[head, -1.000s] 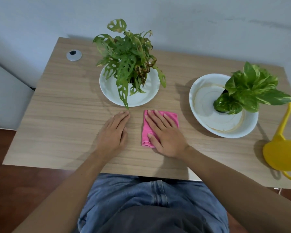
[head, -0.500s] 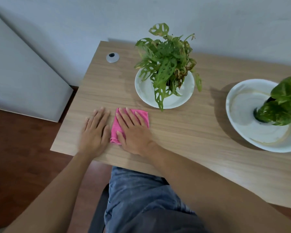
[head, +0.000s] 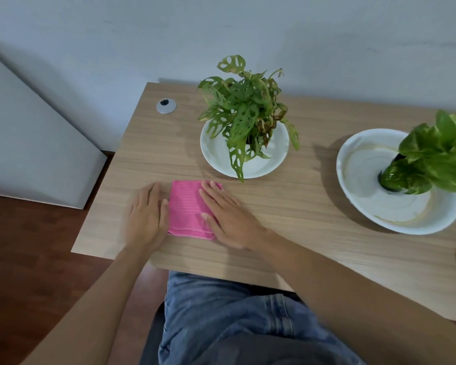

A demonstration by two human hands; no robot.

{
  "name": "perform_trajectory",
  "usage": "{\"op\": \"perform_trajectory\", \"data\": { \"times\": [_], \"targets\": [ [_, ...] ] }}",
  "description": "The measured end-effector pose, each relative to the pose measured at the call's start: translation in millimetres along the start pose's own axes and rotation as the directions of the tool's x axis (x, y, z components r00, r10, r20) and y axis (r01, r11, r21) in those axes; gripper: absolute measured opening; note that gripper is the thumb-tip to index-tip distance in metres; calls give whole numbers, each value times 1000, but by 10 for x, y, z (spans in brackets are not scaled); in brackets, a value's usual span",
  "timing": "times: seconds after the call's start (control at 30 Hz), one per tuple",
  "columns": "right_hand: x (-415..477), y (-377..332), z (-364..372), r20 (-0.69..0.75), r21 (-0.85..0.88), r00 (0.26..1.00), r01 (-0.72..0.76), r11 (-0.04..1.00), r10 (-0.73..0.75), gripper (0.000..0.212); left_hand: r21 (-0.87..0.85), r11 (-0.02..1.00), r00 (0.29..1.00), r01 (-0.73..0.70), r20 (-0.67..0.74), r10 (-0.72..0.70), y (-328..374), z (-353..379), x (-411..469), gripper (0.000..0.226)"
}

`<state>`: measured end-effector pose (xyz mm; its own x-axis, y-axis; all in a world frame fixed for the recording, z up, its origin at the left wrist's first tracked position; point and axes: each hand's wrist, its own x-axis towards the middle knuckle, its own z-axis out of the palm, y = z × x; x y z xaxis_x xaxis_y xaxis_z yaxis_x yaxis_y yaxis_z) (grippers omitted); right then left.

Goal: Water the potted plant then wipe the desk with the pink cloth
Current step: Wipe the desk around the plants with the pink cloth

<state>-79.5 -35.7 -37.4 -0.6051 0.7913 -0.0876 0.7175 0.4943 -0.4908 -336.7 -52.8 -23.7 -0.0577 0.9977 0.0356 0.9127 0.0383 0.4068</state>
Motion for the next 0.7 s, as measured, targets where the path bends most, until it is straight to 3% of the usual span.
{"op": "perform_trajectory", "data": {
  "times": [0.13,0.37,0.47,0.57,0.7],
  "targets": [
    [-530,468,-110,-36,-58,999,-40,997,38,68,-37,977,977,-211,-2,211,440,217,-29,52],
    [-1320,1167,-439,-154,-187,958,-269,945,242,66,-105,852,845,-513,115,523,1280,813,-89,52],
    [-1481,1366,-493,-229,-224,921,-365,903,315,68,-62,824,807,-564,173,565,1578,1002,-62,59],
    [-1521,1413,-521,-217,-206,901,-418,885,375,73,1,797,776,-605,228,588,1853,1062,-25,68],
    [-1496,1411,-459,-248,-211,890,-435,875,383,72,-5,839,806,-543,275,524,2109,1149,53,76]
  ]
}}
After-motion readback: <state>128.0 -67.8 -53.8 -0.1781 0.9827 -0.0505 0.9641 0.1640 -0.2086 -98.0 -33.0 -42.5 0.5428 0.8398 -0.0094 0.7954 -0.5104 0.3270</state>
